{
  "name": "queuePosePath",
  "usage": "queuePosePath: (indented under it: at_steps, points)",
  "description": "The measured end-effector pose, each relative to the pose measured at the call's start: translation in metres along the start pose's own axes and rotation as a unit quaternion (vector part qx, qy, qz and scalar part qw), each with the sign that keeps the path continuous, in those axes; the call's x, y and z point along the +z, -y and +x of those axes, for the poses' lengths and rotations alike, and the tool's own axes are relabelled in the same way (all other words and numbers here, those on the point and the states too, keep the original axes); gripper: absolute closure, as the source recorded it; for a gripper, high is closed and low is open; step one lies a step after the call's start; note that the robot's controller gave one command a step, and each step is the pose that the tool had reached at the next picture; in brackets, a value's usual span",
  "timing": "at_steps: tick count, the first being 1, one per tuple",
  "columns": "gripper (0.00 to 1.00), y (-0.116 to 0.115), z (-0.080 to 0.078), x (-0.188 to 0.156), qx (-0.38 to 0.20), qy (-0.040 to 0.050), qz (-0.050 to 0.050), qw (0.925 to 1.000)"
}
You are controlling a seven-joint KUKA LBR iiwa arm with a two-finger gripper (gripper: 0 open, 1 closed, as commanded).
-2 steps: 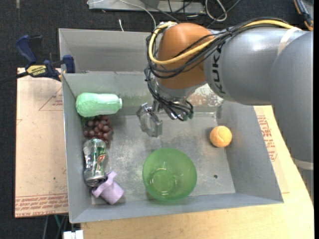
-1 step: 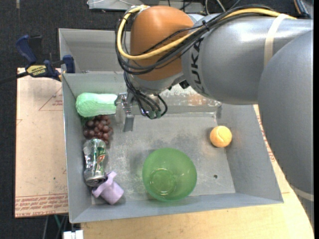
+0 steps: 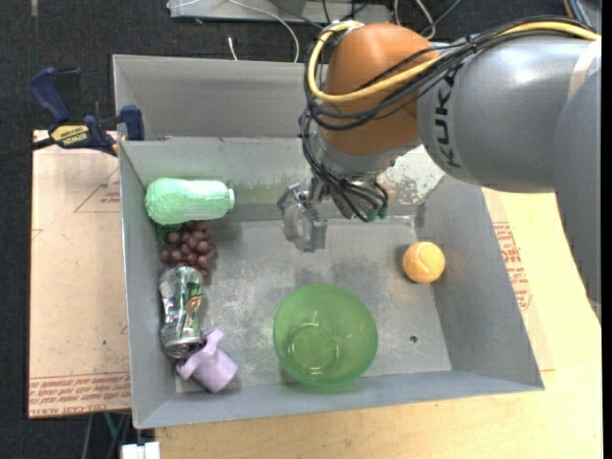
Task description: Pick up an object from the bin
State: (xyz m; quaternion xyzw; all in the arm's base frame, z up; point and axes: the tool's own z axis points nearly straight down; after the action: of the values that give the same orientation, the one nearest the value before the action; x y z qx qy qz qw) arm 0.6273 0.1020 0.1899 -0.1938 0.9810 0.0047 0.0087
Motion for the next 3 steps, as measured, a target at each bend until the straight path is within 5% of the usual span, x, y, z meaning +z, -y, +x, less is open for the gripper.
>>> queuePosePath:
  at_steps: [1,2,3]
  points:
    - [1.0,-0.079,-0.015,0.016,0.03,0.0057,-0.003,0.9995]
    - [1.0,-0.078,-0.012,0.016,0.02,0.0056,-0.006,0.9998]
    - [1.0,-0.068,-0.047,0.047,0.023,0.0084,-0.006,0.9997]
